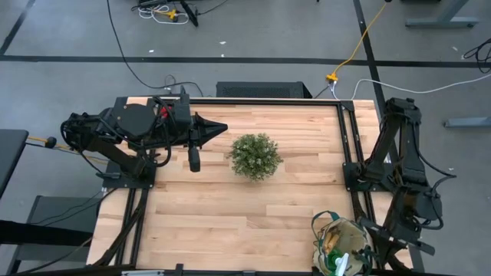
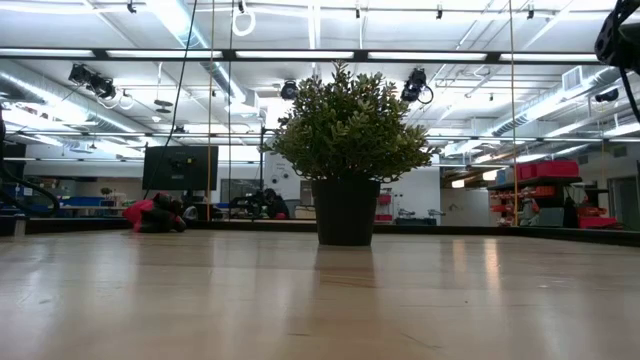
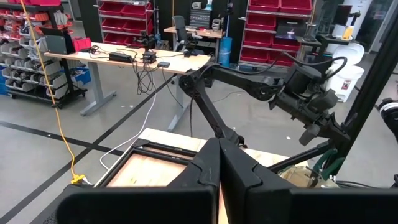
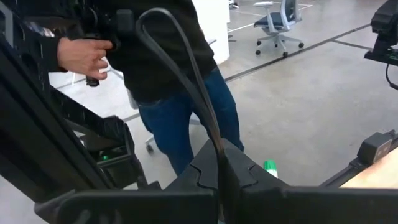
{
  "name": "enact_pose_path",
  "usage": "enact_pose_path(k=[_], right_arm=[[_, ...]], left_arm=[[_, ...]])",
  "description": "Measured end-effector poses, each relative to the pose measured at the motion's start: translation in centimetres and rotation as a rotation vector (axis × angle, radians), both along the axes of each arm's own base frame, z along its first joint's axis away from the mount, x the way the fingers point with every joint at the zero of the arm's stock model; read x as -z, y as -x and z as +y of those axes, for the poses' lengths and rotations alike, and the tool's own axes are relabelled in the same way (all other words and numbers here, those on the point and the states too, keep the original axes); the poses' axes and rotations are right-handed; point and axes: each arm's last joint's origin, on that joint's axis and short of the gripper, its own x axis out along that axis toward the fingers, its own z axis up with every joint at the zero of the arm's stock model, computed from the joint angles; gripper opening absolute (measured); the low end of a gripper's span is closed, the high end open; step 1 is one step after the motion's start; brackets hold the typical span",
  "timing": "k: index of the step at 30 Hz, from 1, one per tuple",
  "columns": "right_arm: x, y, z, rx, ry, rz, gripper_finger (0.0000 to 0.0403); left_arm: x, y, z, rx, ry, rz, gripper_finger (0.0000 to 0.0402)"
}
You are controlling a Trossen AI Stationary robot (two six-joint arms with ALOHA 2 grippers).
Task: Pick & Place Garden tools in Gardening bag
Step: Put the green shear scissors into the white gardening bag
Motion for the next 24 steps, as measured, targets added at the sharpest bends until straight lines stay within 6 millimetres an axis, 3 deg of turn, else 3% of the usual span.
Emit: enact_pose_path(k=[18,24], right_arm=[[0.41,-0.05,0.16,-0.003,0.042,-0.013,0.0],[0.54,-0.06,0.12,0.017,0.032,0.049,0.0025]], left_arm=[[0.0,0.0,0.0,0.0,0.0,0.0,0.001],[0.0,0.0,0.0,0.0,-0.001,0.0,0.0005]])
